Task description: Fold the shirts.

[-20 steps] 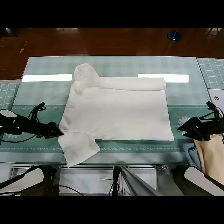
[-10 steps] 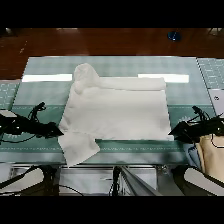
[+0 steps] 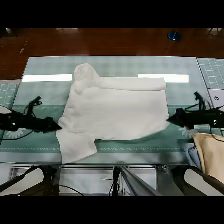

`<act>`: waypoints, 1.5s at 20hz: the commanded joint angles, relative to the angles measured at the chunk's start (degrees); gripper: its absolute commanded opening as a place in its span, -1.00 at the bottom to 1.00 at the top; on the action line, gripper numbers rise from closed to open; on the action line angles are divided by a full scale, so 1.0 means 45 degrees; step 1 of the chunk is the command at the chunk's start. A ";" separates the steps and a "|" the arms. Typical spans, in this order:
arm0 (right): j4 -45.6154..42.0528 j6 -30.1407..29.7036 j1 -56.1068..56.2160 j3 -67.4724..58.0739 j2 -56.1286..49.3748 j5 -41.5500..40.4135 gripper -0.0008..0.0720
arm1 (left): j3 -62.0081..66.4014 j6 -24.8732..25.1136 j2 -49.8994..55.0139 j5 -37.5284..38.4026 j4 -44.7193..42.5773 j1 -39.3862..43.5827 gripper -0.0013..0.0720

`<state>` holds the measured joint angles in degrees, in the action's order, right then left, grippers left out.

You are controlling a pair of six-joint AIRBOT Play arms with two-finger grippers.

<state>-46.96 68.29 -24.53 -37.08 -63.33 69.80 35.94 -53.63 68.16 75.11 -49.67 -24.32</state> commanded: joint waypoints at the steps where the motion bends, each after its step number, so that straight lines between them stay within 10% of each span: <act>1: 0.2380 -0.0379 0.0068 -0.2157 0.2191 0.0602 -0.93 | 0.2361 0.0155 -0.1715 0.0578 0.2875 -0.0015 -0.90; 7: 0.3648 0.0908 0.0068 -0.8641 0.4993 0.0121 -0.93 | 0.9913 0.0146 -0.5382 -0.0670 0.5945 -0.0015 -0.90; 15: -0.0121 0.4367 0.0068 -1.6228 0.5105 -0.0656 -0.93 | 1.7034 -0.2127 -0.6878 -0.1447 0.1035 0.0010 -0.90; 26: -0.2943 0.5780 0.0068 -1.7894 0.4998 0.7936 -0.93 | 1.7150 -0.4794 -0.8383 0.5022 -0.1399 -0.0078 -0.90; 30: -0.4571 0.4891 0.0107 -1.4290 0.5066 0.7679 -0.93 | 1.2925 -0.4673 -0.8296 0.5008 -0.1292 -0.0204 -0.90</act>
<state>-61.58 92.44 -24.14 -109.89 -40.42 100.42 104.60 -74.00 30.72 95.33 -55.11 -24.95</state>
